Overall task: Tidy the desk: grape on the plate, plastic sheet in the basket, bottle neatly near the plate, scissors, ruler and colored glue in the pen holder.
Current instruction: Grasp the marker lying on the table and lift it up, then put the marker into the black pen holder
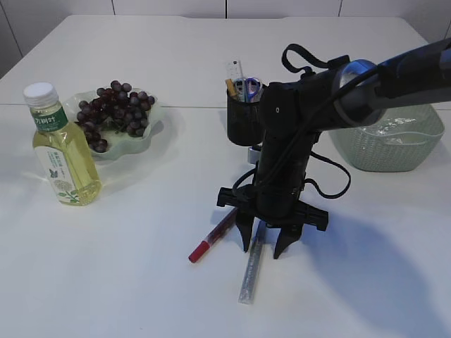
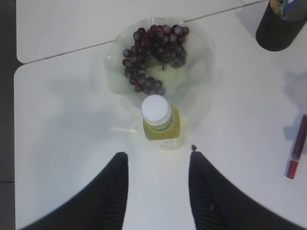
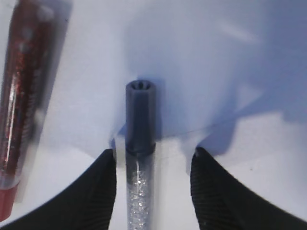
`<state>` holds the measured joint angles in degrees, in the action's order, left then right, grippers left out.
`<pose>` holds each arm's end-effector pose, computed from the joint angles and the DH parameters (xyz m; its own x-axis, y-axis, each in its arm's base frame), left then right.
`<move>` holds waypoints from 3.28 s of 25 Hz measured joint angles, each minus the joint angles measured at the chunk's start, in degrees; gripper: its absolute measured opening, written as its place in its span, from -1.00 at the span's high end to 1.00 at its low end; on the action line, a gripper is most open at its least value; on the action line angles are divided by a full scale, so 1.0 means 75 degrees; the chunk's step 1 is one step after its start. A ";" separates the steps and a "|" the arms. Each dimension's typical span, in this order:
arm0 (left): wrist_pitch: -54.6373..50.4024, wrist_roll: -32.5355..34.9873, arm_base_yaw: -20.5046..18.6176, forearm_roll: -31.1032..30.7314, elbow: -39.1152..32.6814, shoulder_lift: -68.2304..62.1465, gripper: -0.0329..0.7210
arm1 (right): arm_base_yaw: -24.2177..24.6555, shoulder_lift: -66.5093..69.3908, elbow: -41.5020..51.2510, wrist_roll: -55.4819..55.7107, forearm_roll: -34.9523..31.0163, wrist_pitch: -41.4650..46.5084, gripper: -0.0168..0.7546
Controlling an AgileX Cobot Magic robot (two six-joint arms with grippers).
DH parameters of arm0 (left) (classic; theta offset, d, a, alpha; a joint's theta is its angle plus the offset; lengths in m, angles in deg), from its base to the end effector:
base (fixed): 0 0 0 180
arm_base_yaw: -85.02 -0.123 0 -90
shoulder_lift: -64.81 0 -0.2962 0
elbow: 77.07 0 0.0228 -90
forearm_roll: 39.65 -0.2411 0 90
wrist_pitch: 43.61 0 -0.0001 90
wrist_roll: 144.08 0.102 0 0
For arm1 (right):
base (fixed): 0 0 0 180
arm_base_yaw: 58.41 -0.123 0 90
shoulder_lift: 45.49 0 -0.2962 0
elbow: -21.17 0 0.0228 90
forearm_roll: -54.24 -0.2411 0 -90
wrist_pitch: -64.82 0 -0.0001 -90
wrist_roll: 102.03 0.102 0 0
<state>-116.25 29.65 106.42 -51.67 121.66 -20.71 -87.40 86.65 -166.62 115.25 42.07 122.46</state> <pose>0.2447 -0.0741 0.4587 -0.7135 0.2312 -0.6614 0.2038 0.9717 0.1199 0.3482 0.2137 0.1251 -0.9583 0.2486 0.1410 0.2648 0.9578 0.1114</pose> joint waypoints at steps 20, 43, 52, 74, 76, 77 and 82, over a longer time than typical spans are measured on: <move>0.0000 0.0000 0.0000 -0.0005 0.0000 0.0000 0.10 | 0.0000 0.0010 -0.0003 -0.0053 0.0014 -0.0199 0.63; 0.0000 0.0000 0.0000 -0.0035 0.0000 0.0000 0.10 | 0.0000 0.0010 -0.0031 -0.3405 0.0197 0.0794 0.79; 0.0000 0.0000 0.0000 -0.0035 0.0000 0.0000 0.10 | 0.0000 -0.0483 0.0082 -0.3991 0.0492 0.0461 0.79; 0.0000 0.0000 0.0000 -0.0005 -0.0033 0.0000 0.10 | 0.0000 -0.3708 0.3699 -0.4046 0.1623 -0.5878 0.80; 0.0000 0.0000 0.0000 0.0074 -0.0136 0.0000 0.10 | 0.0000 -0.3708 0.3711 -0.4046 0.1921 -0.6561 0.80; 0.0000 0.0000 0.0000 0.0092 -0.0173 0.0000 0.10 | 0.0000 -0.3708 0.3711 -0.4046 0.2003 -0.6839 0.80; 0.0000 0.0000 0.0000 0.0172 -0.0503 0.0000 0.10 | 0.0143 -0.3708 0.3602 -0.4046 0.2112 -0.7685 0.80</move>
<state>-116.25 29.65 106.42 -50.38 117.89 -20.71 -86.33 58.84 -139.61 84.91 57.91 64.82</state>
